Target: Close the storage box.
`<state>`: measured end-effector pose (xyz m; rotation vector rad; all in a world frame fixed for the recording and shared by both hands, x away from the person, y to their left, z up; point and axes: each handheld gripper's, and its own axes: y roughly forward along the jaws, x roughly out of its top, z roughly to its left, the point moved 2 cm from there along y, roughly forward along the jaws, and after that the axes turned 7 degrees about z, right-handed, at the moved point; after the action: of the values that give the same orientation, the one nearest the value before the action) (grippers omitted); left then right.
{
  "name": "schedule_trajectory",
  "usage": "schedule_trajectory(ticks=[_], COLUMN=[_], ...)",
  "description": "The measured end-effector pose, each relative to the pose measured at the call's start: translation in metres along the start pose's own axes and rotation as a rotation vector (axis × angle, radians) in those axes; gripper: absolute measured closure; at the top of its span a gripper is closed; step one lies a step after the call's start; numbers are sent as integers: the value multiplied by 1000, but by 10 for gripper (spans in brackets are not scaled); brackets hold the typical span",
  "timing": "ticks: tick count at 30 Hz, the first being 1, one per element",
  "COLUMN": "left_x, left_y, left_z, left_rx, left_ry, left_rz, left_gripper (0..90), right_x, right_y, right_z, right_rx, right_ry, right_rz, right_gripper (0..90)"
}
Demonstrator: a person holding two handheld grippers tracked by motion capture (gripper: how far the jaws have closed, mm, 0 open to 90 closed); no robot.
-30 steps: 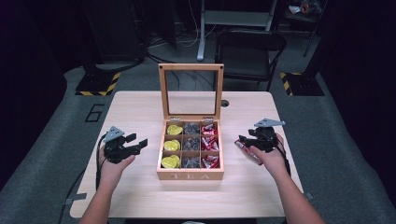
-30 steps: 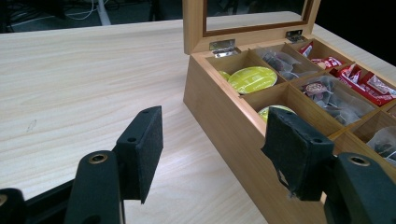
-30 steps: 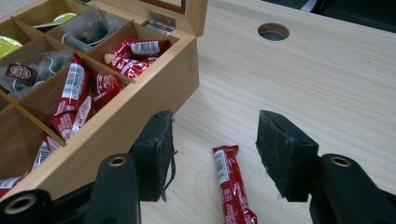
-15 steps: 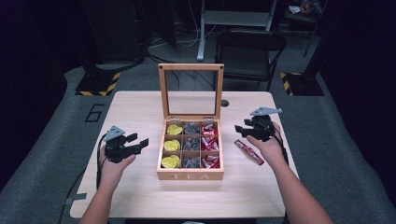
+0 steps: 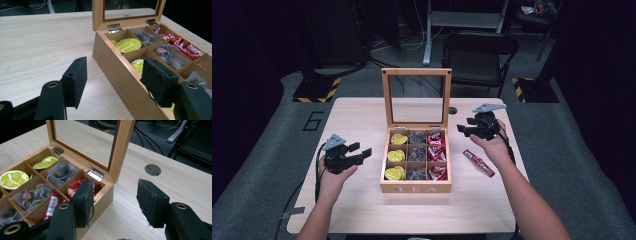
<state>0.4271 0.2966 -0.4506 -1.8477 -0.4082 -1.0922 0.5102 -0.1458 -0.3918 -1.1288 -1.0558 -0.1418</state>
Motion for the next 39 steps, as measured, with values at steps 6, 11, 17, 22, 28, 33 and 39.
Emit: schedule_trajectory(ticks=[6,11,17,22,28,33,39], left_x=[1,1,1,1,0,-1,-2], left_y=[-1,-2,-3,-3,-3,-4,-4], left_z=[0,0,0,-1,-1,0,0], left_rx=[6,8,9,13,14,20,20], left_ry=[-3,-6,-2,3,3,3,1], left_rz=[4,2,3,10,8,8,7], left_gripper=[375,376,376,376,376,376,376], right_x=[7,12,18,22,30,34,37], right_y=[7,14,24,33,40,48,57], right_z=[-3,-3,-4,-3,-2,-5,-7], right_rx=[13,15,23,23,29,30,28], right_ry=[5,9,2,-3,-7,1,-7], right_rz=[-18,-15,-17,-4,-1,7,6], right_gripper=[464,463,464,464,463,462,453])
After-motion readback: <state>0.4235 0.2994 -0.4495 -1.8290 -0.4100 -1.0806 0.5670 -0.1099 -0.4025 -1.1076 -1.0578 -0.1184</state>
